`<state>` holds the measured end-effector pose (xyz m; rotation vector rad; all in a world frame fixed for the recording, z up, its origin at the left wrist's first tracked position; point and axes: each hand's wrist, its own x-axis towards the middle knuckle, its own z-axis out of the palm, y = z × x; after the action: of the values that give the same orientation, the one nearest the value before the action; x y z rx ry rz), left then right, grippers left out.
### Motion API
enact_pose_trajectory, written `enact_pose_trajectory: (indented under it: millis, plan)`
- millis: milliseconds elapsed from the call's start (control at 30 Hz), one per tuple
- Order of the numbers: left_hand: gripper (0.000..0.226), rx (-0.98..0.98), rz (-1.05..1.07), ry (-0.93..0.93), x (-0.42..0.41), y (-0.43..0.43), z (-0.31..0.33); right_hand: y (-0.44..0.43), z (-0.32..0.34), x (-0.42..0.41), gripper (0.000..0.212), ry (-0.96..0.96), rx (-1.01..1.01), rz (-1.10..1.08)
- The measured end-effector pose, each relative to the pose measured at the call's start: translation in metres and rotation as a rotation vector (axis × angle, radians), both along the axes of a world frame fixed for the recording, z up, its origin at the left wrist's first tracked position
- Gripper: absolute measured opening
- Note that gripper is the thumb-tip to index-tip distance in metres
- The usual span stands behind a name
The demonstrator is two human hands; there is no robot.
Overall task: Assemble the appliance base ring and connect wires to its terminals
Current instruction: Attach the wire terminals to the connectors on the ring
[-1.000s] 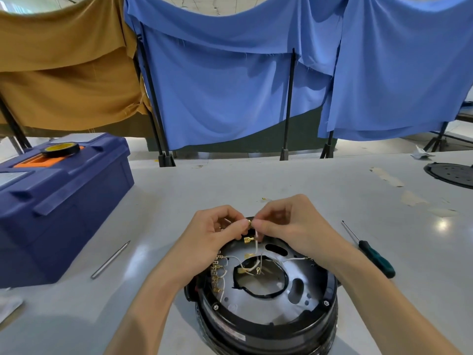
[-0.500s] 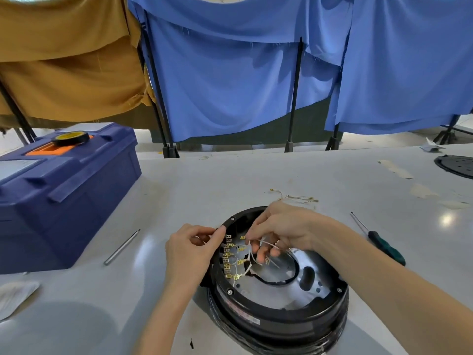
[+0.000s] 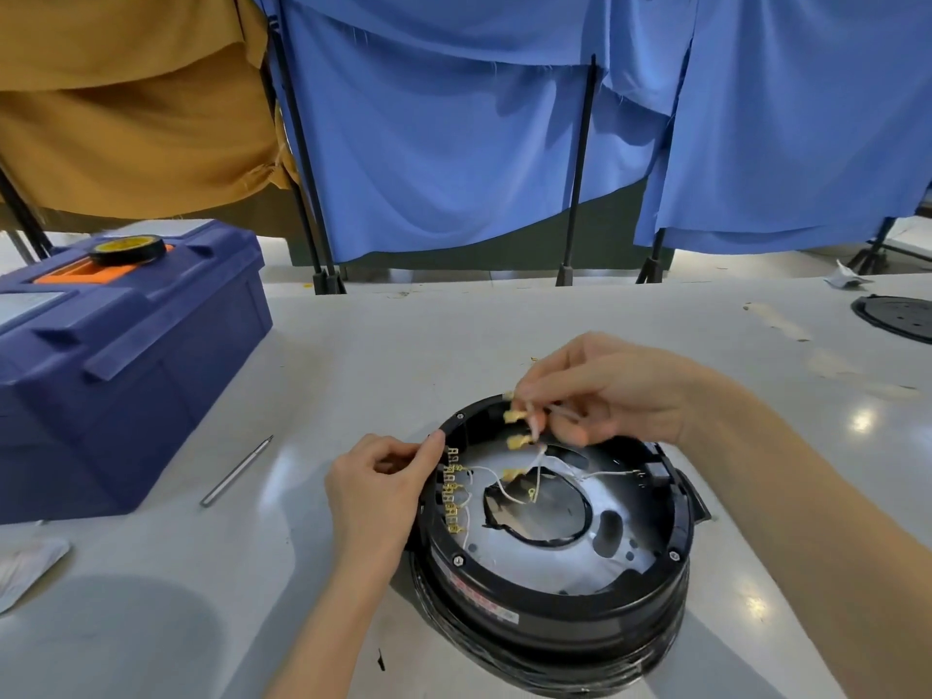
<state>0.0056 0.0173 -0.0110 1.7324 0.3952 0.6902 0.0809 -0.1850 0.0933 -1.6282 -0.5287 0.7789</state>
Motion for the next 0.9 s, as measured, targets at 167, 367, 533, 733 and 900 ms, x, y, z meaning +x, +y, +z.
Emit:
enact_pose_trajectory:
  millis: [167,367,533,733,900]
  plan:
    - [0.024,0.056,0.014,-0.011,-0.002,0.0,0.001,0.033,-0.034,-0.013,0.012,0.099,-0.11,0.018]
    - [0.012,0.011,0.011,-0.051,-0.009,-0.002,0.0,0.043,-0.042,-0.012,0.008,0.048,-0.237,-0.101]
    - [0.017,0.052,0.032,-0.082,-0.01,-0.003,0.0,0.051,-0.04,-0.006,0.006,0.021,-0.322,-0.088]
    - [0.021,0.066,0.034,-0.093,-0.01,-0.004,-0.002,0.06,-0.038,0.0,0.005,0.026,-0.378,-0.118]
    - [0.023,0.06,0.037,-0.1,-0.009,-0.005,-0.003,0.065,-0.042,0.001,0.006,0.005,-0.417,-0.184]
